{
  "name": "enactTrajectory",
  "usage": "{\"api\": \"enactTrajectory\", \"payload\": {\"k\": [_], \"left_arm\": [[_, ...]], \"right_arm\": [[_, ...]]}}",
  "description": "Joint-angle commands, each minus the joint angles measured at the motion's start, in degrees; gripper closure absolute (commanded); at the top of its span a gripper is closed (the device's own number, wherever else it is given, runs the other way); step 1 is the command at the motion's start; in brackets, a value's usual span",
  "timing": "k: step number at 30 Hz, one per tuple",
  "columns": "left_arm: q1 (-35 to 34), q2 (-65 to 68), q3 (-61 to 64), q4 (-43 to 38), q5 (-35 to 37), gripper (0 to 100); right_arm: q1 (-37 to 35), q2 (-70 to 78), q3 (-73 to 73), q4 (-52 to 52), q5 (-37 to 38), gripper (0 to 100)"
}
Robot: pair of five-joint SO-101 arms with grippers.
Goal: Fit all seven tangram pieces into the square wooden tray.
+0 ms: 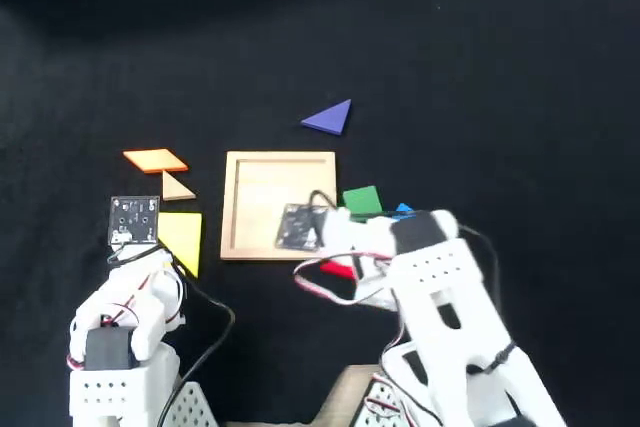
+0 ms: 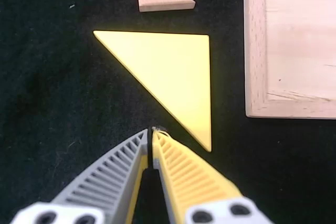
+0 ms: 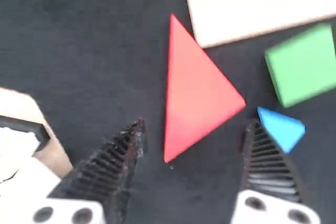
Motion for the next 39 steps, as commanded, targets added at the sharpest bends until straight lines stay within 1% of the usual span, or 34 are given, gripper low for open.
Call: {"api": "enactTrajectory", "payload": {"k": [1, 5, 9, 17, 22, 25, 32, 39], "left_arm": [[-0.5, -0.2, 1.2, 0.4, 0.3, 97], [-0.5, -0.2, 1.2, 0.4, 0.3, 97], [-0.5, -0.2, 1.2, 0.4, 0.3, 97], [-0.5, -0.2, 1.2, 0.4, 0.3, 97], [-0.5, -0.2, 1.2, 0.4, 0.3, 97], [-0.5, -0.2, 1.2, 0.4, 0.3, 97], [-0.5, -0.2, 1.2, 0.4, 0.3, 97], [-0.5, -0.2, 1.2, 0.4, 0.3, 97]], "right_arm": [[-2.2, 5.9, -2.0, -2.3, -1.6, 69.9], [0.6, 15.8, -5.2, -7.6, -4.6, 67.4], [1.4, 21.3, -6.9, -10.5, -4.3, 62.1], [1.8, 22.0, -6.6, -12.2, -4.2, 61.6], [5.2, 22.1, -6.6, -12.6, -4.0, 61.3], [6.8, 22.2, -6.1, -12.6, -1.4, 61.4], [5.5, 22.2, -5.1, -15.0, -0.5, 61.6], [5.5, 22.5, -5.1, -15.0, -0.5, 61.3]]}}
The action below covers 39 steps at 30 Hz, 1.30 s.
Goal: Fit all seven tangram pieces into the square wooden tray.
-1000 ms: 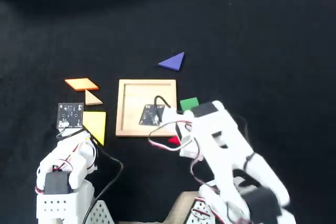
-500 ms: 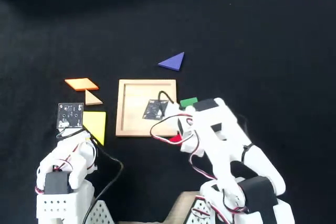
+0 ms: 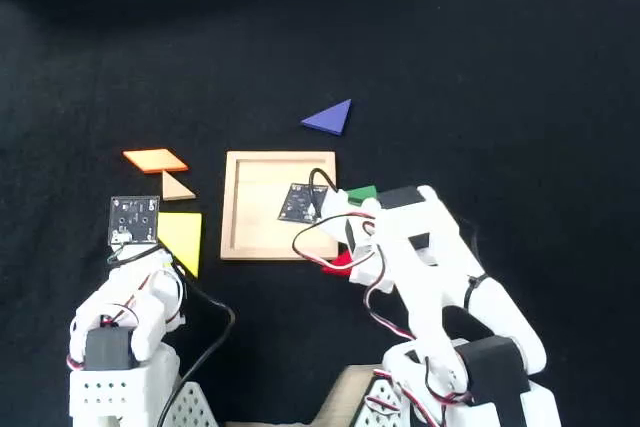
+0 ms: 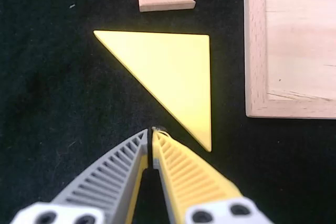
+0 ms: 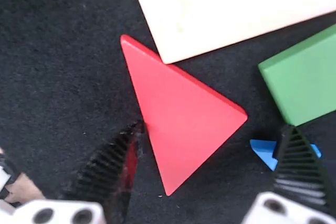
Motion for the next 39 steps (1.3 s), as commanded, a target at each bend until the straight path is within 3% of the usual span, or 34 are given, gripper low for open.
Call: {"api": "enactTrajectory", "payload": {"k": [1, 9, 22, 29, 39], "left_arm": [[-0.5, -0.2, 1.2, 0.4, 0.3, 97], [-0.5, -0.2, 1.2, 0.4, 0.3, 97], [-0.5, -0.2, 1.2, 0.4, 0.3, 97], [-0.5, -0.2, 1.2, 0.4, 0.3, 97], [-0.5, -0.2, 1.2, 0.4, 0.3, 97]], "right_arm": [[-0.2, 0.7, -1.3, -0.6, 0.7, 61.3], [-1.8, 8.3, -1.7, -1.8, 4.7, 61.3], [-2.5, 6.8, -1.5, -2.3, 8.2, 62.2], [-2.6, 6.8, -1.5, -3.9, 7.9, 83.0], [-2.3, 6.3, -3.2, -2.9, 8.1, 84.6]]}}
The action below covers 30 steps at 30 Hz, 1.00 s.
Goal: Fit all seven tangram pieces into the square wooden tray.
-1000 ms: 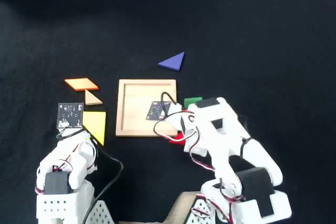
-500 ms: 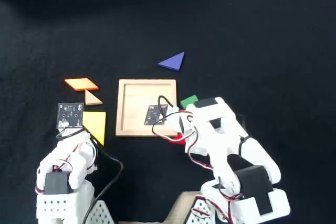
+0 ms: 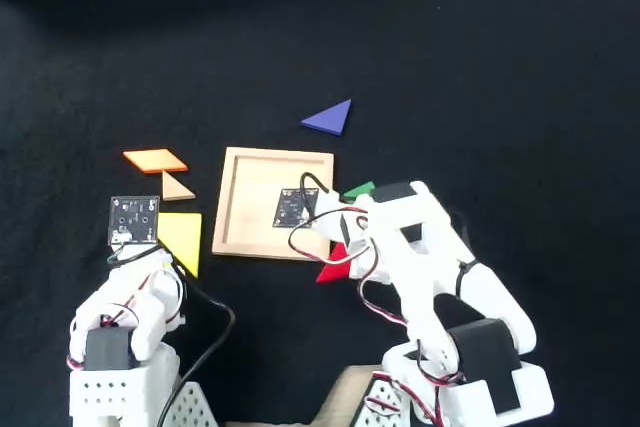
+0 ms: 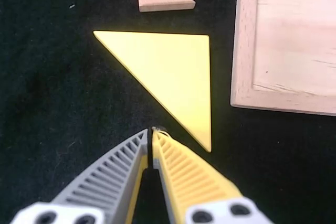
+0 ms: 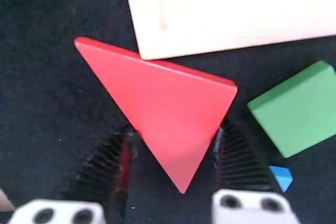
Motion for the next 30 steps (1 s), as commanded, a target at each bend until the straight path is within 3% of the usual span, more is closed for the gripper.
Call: {"api": "enactTrajectory", "payload": {"k": [1, 8, 12, 22, 30], "left_arm": [[-0.5, -0.2, 1.2, 0.4, 0.3, 97], [-0.5, -0.2, 1.2, 0.4, 0.3, 97], [-0.5, -0.2, 1.2, 0.4, 0.3, 97], [-0.5, -0.2, 1.2, 0.4, 0.3, 97], [-0.5, -0.2, 1.2, 0.4, 0.3, 97]], "right_arm": [[-1.3, -0.1, -2.2, 2.5, 1.1, 84.6], [-1.6, -0.1, -7.3, 14.9, 1.4, 84.1], [-1.7, -0.1, -7.5, 22.5, 8.0, 82.5], [-1.9, -0.4, -8.3, 22.2, 9.0, 69.2], [-12.6, -13.5, -5.3, 26.5, 6.5, 68.7]]}}
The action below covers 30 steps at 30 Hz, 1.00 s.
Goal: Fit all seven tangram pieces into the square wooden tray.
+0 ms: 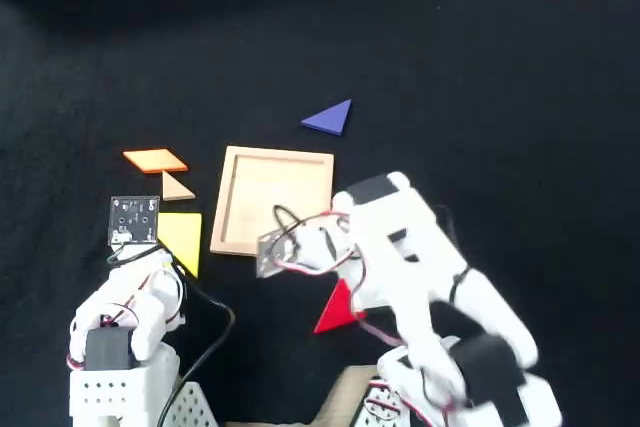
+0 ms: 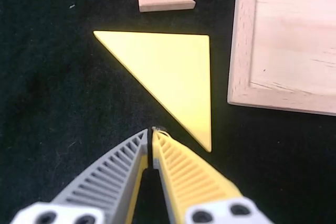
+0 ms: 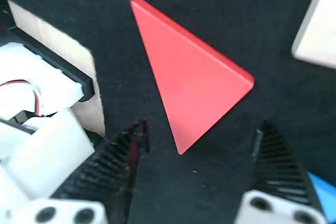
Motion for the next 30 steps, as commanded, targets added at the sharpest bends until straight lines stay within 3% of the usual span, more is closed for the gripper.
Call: {"api": "enactTrajectory", "payload": {"k": [1, 7, 21, 26, 30], "left_arm": [[-0.5, -0.2, 1.2, 0.4, 0.3, 97], [-0.5, -0.2, 1.2, 0.4, 0.3, 97], [-0.5, -0.2, 1.2, 0.4, 0.3, 97], [-0.5, -0.2, 1.2, 0.4, 0.3, 97], [-0.5, -0.2, 1.2, 0.4, 0.3, 97]], "right_arm": [[-4.3, -7.9, 1.8, -1.6, -2.6, 68.7], [-4.7, -9.9, 13.0, -14.2, -3.5, 68.7], [-5.0, -6.5, 14.8, -16.9, -5.0, 68.5], [-5.0, -6.5, 14.8, -16.7, -4.7, 54.3], [-5.0, -6.5, 15.4, -16.6, -4.7, 56.0]]}}
